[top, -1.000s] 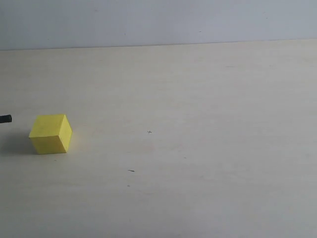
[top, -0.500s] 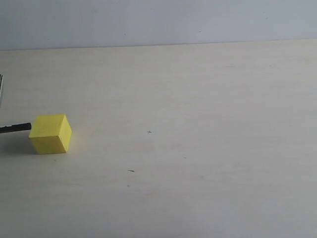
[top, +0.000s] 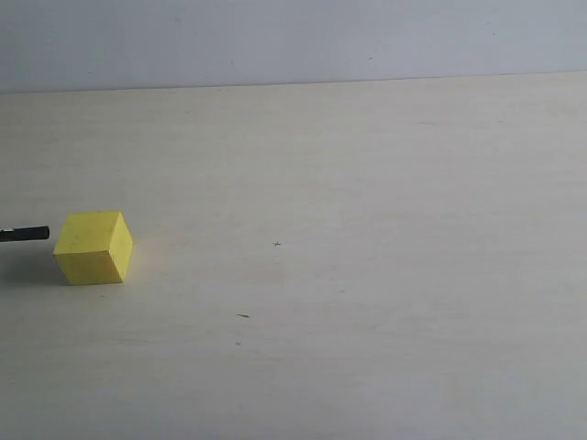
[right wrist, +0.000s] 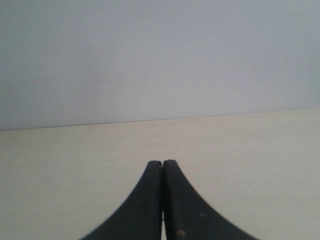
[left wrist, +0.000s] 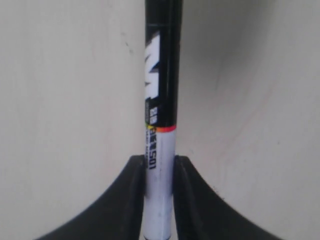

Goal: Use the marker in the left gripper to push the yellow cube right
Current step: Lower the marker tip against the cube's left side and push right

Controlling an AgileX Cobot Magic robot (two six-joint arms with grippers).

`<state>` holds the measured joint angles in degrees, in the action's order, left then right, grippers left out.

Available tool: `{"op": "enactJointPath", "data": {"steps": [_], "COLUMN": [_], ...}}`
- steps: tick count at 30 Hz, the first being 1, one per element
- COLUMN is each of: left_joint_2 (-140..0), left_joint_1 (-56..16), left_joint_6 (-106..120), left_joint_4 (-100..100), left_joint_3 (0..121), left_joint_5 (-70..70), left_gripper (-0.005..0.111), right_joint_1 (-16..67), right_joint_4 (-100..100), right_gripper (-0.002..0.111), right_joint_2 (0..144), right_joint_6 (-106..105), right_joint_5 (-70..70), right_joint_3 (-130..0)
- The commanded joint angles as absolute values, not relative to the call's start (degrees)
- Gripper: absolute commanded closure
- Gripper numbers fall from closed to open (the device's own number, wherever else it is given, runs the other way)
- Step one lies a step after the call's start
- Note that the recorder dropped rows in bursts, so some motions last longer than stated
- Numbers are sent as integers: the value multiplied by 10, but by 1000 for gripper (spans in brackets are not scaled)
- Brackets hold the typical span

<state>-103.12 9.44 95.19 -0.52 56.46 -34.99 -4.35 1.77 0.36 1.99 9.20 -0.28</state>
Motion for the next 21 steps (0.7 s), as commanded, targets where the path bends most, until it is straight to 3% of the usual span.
{"op": "enactJointPath", "data": {"steps": [1,21], "left_joint_2": [-1056,-1079], "left_joint_1": [97,97], "left_joint_6": [966,971], "left_joint_4": [5,36], "left_joint_3": [563,603], "left_joint_5": [-366,-441], "left_gripper": [107,107], "right_joint_1": [-46,-46], "right_joint_4": [15,15], "right_gripper": [108,108], "right_joint_2": [0,0], "right_joint_6": [16,16], "right_joint_5": [88,88], "right_joint_3": [0,0]}}
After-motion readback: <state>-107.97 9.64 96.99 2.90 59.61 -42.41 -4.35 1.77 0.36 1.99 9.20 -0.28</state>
